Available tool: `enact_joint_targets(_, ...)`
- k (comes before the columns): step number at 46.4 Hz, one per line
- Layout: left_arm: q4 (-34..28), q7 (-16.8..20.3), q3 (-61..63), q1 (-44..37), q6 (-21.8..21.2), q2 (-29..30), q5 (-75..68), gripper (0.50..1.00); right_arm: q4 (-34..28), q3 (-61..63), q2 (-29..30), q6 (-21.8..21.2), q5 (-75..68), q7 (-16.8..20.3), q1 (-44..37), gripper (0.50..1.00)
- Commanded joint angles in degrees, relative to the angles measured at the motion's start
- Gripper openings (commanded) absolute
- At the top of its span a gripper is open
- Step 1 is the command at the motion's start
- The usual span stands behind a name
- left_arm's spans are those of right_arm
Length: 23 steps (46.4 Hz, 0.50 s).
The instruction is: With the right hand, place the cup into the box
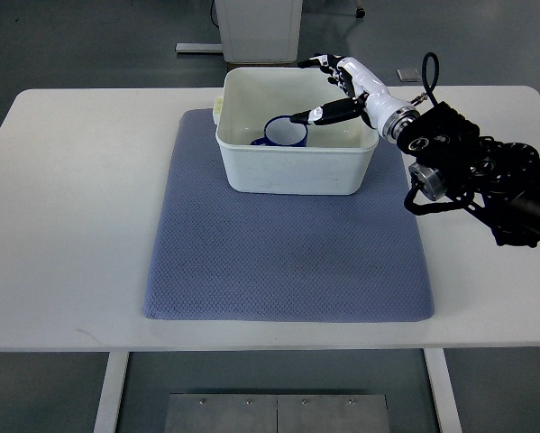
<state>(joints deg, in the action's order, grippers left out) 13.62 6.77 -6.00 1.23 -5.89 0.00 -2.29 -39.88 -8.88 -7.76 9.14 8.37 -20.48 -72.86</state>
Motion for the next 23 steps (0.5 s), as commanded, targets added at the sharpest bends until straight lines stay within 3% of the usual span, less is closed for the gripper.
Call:
enact_joint_targets(1,0.0,0.0,0.0,0.0,0.0,0.0,0.0,1.0,-0.3,0.2,-0.9,0.1,0.0,0.0,0.0,1.0)
enact_joint_targets(23,0.0,0.0,-0.1,0.0,0.0,0.0,0.0,1.0,-6.0,8.2,-9.0,-0.3,0.0,0.2,0.5,1.0)
